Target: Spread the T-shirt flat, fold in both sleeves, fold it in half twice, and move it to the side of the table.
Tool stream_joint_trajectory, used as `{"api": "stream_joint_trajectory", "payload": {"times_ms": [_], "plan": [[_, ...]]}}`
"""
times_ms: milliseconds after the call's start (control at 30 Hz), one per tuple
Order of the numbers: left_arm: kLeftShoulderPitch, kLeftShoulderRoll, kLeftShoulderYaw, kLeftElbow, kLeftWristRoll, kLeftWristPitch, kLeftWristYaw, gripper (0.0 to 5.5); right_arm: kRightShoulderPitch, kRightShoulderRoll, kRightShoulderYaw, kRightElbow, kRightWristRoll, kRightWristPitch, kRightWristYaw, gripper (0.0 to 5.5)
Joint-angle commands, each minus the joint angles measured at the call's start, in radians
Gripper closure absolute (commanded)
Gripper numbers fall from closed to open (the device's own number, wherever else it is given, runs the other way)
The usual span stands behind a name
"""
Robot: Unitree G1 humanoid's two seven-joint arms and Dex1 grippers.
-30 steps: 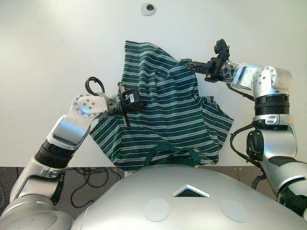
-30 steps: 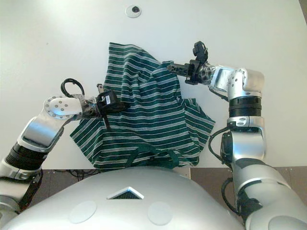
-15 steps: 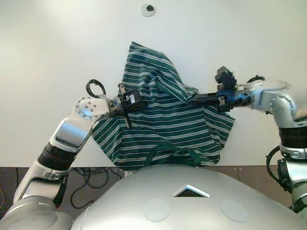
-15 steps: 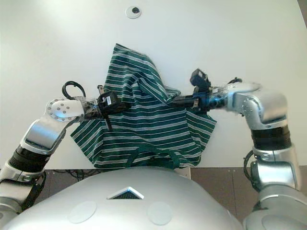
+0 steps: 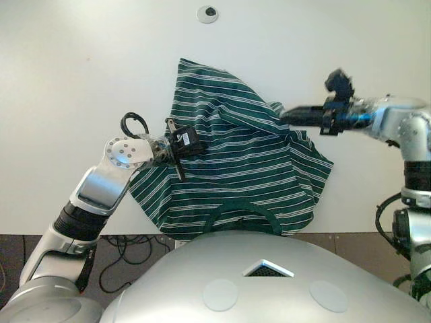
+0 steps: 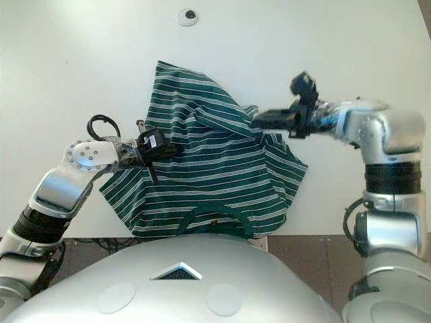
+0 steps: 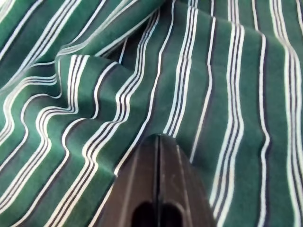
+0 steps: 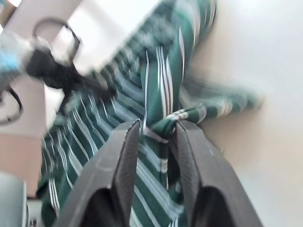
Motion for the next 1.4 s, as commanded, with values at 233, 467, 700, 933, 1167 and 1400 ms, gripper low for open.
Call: {"api": "stream_joint_trajectory", "payload": {"times_ms": [233,467,700,933,1167,1400], "plan": [[-0.015,-0.008,-0.03,0.075,0.033,0.013,-0.009,5.5,-0.081,0.151,0.12,0.223,-0.157,-0.167,-0.1,5.46],[-0.028,-0.016,-0.04,0.092,0.044,0.003,-0.016,5.5,-0.157,0.264,0.215,0.571,-0.39,-0.443,-0.237,5.46],[-0.058,-0.047,-0.045,0.147,0.071,-0.019,0.017,5.5,-0.372,0.373,0.138,1.106,-0.51,-0.805,-0.597,5.46],[-0.199,-0.206,0.113,0.278,0.014,-0.049,0.16,5.5,-0.48,0.391,-0.021,1.107,-0.466,-1.16,-0.621,5.46],[-0.211,-0.249,0.283,0.205,-0.102,-0.013,0.191,5.5,-0.204,0.257,0.046,0.38,-0.351,-0.809,-0.265,5.46],[-0.15,-0.182,0.36,0.229,-0.032,-0.011,0.276,5.5,0.124,0.205,0.189,-0.01,-0.363,-0.449,-0.258,5.46]]}}
